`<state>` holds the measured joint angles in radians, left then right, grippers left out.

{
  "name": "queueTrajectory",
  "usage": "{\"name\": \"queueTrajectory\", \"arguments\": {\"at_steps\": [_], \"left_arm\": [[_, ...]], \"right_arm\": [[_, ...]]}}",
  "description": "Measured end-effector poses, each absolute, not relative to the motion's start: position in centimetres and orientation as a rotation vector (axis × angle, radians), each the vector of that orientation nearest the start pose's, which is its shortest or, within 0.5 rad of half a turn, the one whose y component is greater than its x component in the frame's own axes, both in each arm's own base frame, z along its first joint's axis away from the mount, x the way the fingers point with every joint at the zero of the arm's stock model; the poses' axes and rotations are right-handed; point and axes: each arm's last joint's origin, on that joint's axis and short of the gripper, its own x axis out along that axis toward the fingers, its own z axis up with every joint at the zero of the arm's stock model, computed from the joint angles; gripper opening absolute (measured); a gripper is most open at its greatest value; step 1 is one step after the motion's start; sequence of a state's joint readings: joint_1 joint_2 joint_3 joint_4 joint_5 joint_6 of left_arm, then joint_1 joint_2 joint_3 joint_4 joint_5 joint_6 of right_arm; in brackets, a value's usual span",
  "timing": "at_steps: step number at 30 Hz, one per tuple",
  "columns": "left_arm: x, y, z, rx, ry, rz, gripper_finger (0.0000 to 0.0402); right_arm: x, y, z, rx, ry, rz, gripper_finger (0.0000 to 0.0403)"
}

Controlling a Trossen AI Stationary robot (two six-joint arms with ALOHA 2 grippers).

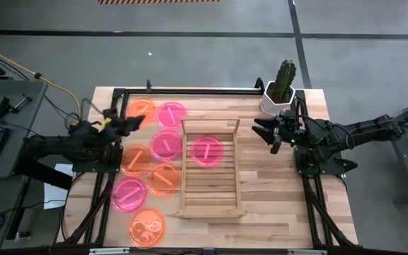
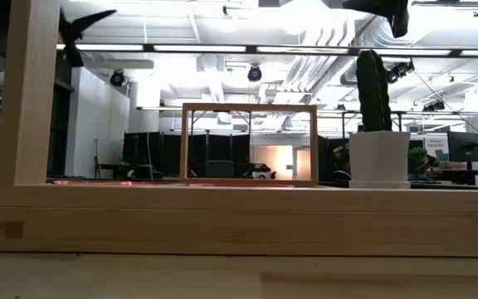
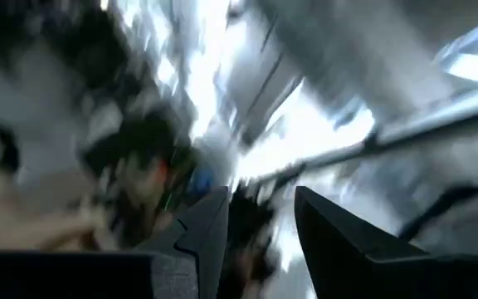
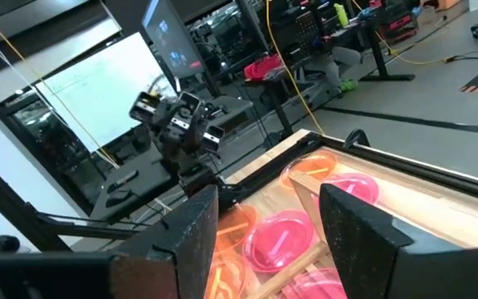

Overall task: Place and stack plates onto a shelf
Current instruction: Put the orange plate on the shelf

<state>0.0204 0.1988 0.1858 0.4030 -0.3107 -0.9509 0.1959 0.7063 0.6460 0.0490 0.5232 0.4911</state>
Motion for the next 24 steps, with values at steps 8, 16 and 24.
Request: {"name": "queueTrajectory", "arguments": {"at_steps": [8,16,24], "left_arm": [[11.9,0.1,26.5,-0.912,0.476,0.209,0.0131],[14.0,-0.9,20.4,-1.045,0.939,0.279,0.0131],[15.7,-0.6,17.3,-1.061,1.053,0.415,0.0131]], "right_arm": [[16.0,1.7,31.9,0.484,-0.070,-0.324,0.0195],[16.0,1.7,31.9,0.486,-0.067,-0.324,0.0195],[16.0,1.7,31.7,0.479,-0.048,-0.329,0.0195]]}}
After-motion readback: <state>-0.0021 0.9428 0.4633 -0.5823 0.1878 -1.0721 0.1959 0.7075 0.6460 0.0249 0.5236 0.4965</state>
